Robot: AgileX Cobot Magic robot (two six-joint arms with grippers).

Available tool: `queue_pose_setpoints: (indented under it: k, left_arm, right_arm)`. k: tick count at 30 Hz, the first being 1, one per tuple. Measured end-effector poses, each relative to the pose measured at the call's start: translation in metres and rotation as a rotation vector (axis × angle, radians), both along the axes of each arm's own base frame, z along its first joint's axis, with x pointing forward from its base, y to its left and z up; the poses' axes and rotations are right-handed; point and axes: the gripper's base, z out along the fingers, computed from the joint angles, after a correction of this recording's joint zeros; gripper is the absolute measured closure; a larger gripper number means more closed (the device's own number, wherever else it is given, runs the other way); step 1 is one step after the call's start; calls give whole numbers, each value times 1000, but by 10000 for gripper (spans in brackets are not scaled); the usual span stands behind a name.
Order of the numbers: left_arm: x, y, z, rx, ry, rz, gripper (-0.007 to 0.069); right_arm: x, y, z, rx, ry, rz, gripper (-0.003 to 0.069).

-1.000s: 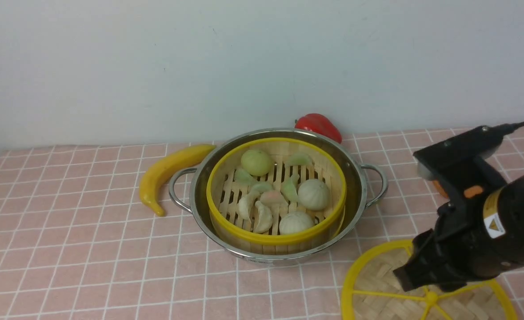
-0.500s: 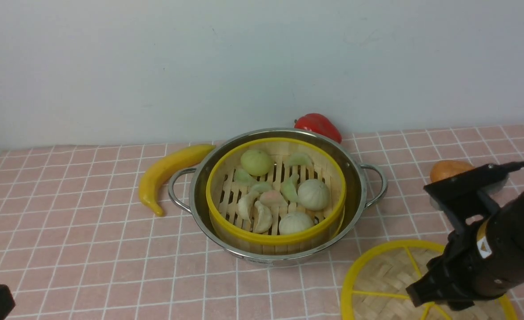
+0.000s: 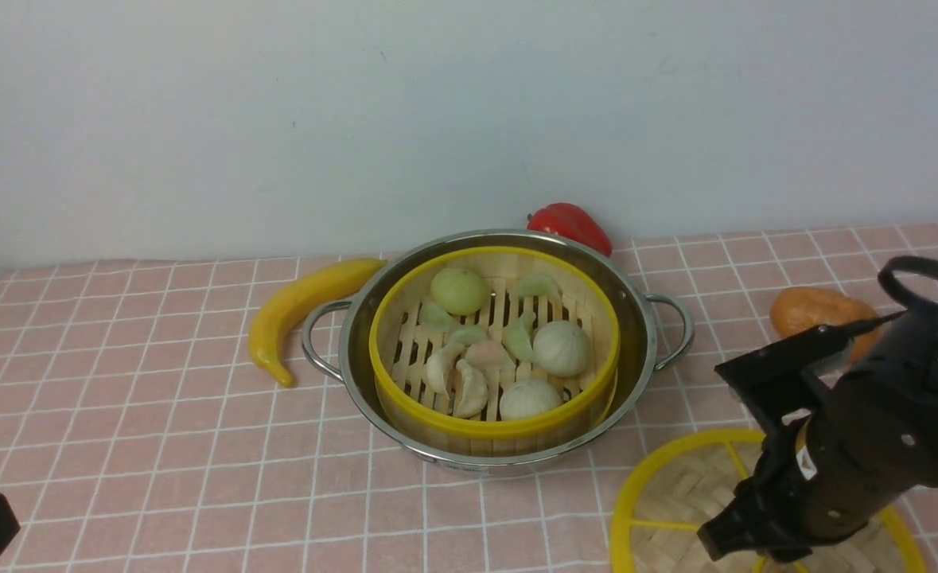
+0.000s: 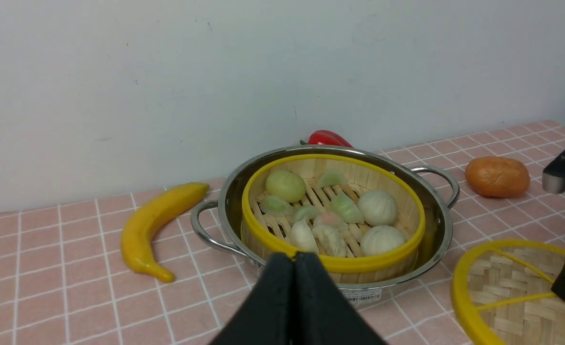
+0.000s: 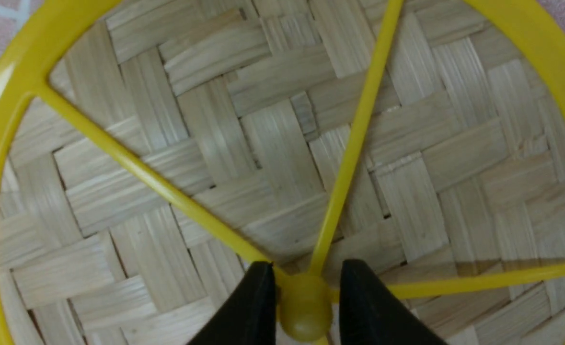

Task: Place the steamer in the pot on the pink tablecloth, and put the lid on the steamer.
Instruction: 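Move the gripper down to the bamboo steamer lid and grasp its center knob, then place the bamboo steamer lid onto the steamer basket in the pot with the right gripper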

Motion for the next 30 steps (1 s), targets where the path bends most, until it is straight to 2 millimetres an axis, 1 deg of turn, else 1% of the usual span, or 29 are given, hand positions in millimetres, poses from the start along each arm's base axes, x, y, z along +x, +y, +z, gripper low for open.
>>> queue_pose_setpoints:
  k: [1, 5, 6, 8, 9, 12, 13, 14, 15, 16, 17, 18, 19, 20, 21, 22, 23, 24, 25, 28, 29, 30]
  left_arm:
    - [0, 0, 0, 0, 0, 0, 648]
    - [0, 0, 0, -1, 0, 0, 648]
    - [0, 0, 0, -1, 0, 0, 648]
    - [0, 0, 0, -1, 0, 0, 648]
    - [0, 0, 0, -1, 0, 0, 648]
    - [0, 0, 0, -1, 0, 0, 646]
    - [0, 0, 0, -1, 0, 0, 646]
    - [0, 0, 0, -1, 0, 0, 646]
    - [0, 0, 0, -1, 0, 0, 646]
    - [0, 0, 0, -1, 0, 0, 646]
    - [0, 0, 0, -1, 0, 0, 646]
    - [0, 0, 0, 0, 0, 0, 646]
    - [0, 0, 0, 0, 0, 0, 646]
    - [0, 0, 0, 0, 0, 0, 646]
    - [0, 0, 0, 0, 0, 0, 646]
    - [0, 0, 0, 0, 0, 0, 646]
    - [0, 0, 0, 1, 0, 0, 646]
    - [0, 0, 0, 4, -1, 0, 646]
    - [0, 0, 0, 4, -1, 0, 646]
    - [0, 0, 0, 9, -2, -1, 646]
    - [0, 0, 0, 12, -4, -1, 646]
    - [0, 0, 0, 13, -4, -1, 646]
  right_arm:
    - [0, 0, 0, -2, -4, -2, 515]
    - [1, -3, 6, -48, 26, -13, 514]
    - [1, -3, 8, -57, 33, -17, 514]
    - [1, -5, 21, -91, 62, -29, 514]
    - [0, -6, 23, -100, 70, -33, 514]
    - [0, -8, 63, -123, 67, -43, 514]
    - [2, -7, 67, -119, 58, -40, 514]
    - [6, -5, 89, -101, 17, -27, 514]
    - [9, -3, 100, -84, -9, -18, 514]
    - [15, 1, 118, -54, -55, -3, 514]
    - [15, 1, 118, -55, -55, -3, 514]
    - [26, 11, 145, 4, -127, 27, 514]
    - [27, 12, 148, 10, -133, 30, 514]
    - [33, 17, 156, 31, -153, 41, 514]
    - [48, 28, 174, 81, -199, 66, 514]
    - [55, 34, 175, 91, -202, 72, 514]
    - [64, 41, 182, 109, -226, 86, 514]
    - [80, 53, 180, 123, -228, 99, 514]
    - [88, 59, 183, 137, -242, 107, 514]
    - [119, 85, 166, 164, -228, 128, 514]
    - [130, 96, 157, 188, -210, 136, 514]
    - [134, 100, 154, 206, -203, 139, 514]
